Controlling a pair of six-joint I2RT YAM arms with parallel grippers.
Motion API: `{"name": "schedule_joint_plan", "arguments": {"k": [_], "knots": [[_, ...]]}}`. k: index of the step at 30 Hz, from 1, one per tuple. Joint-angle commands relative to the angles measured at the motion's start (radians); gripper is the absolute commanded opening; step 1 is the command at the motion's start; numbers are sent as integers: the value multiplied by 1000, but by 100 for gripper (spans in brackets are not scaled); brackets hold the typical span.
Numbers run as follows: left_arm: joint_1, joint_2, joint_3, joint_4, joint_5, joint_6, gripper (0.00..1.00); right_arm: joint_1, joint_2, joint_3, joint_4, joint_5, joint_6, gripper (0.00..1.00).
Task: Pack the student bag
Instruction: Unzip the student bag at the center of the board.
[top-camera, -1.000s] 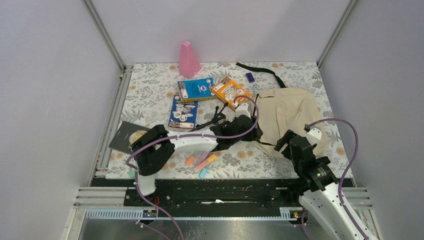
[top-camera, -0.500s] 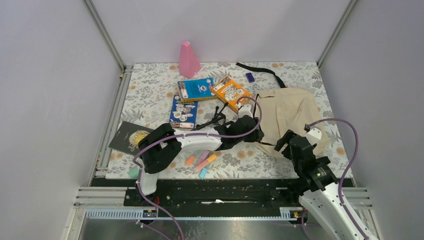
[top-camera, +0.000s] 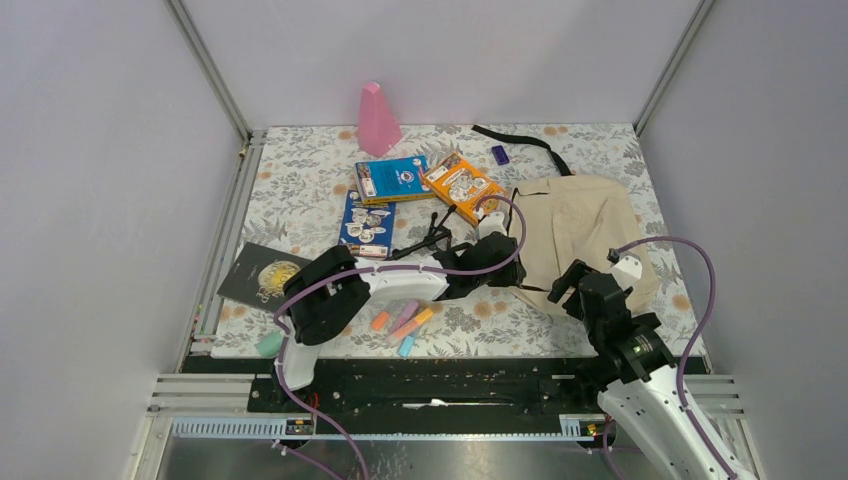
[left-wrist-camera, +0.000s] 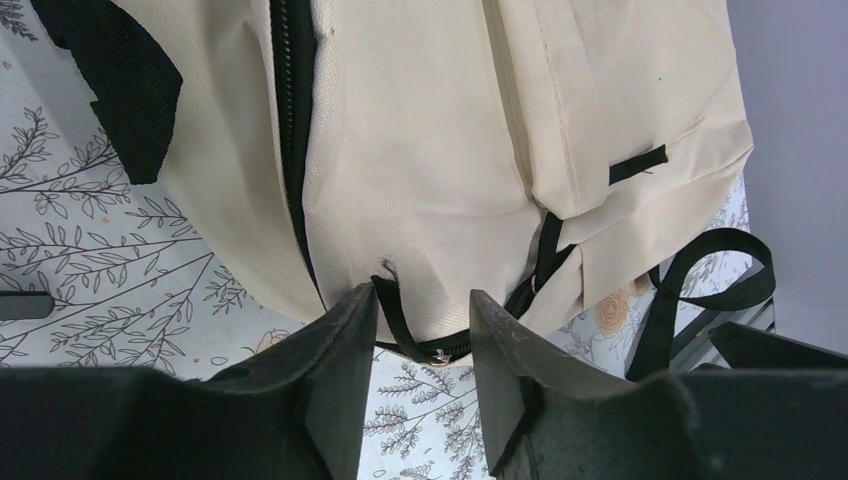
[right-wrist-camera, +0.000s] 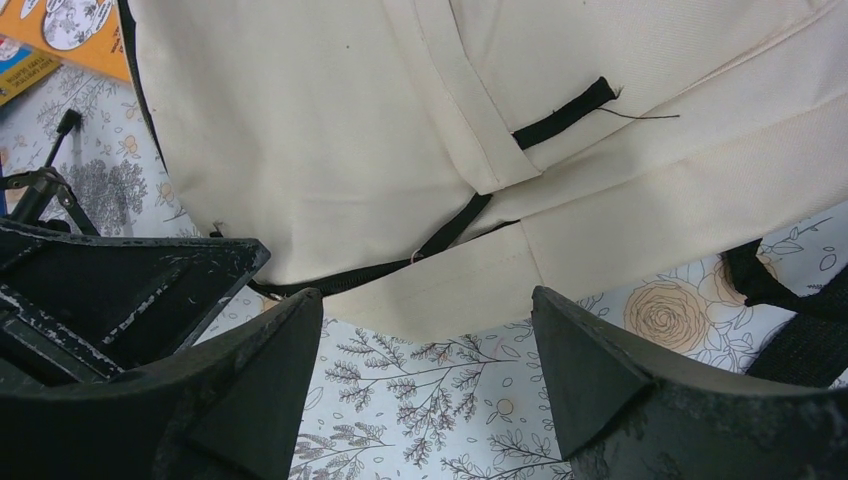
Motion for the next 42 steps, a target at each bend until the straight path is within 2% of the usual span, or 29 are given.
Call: {"name": "schedule_joint_plan", "arguments": {"k": [1, 6, 11, 16, 22, 26, 33, 38, 42], "knots": [[-1, 9, 25, 21, 13, -18, 36, -3, 3, 9, -3, -28, -22, 85], [2, -2, -2, 48, 10, -25, 16, -3, 2, -5, 51, -142, -77, 88], [4, -22, -27, 85, 12, -26, 0, -3, 30, 6, 55, -190, -96, 88], [5, -91, -121, 256, 45, 7, 0, -3, 50, 17, 67, -231, -126, 89], [7, -189, -197, 418, 65, 82, 0, -3, 169, 40, 148, -440, -234, 88], [8, -228, -240, 505, 74, 115, 0, -3, 197, 66, 191, -510, -308, 88], [36, -242, -244, 531, 117, 124, 0, -3, 117, 70, 285, -473, -393, 89], [56, -249, -244, 555, 167, 110, 0, -3, 105, 8, 443, -577, -478, 89], [64, -263, -234, 521, 171, 110, 0, -3, 138, -7, 475, -602, -512, 88]]}}
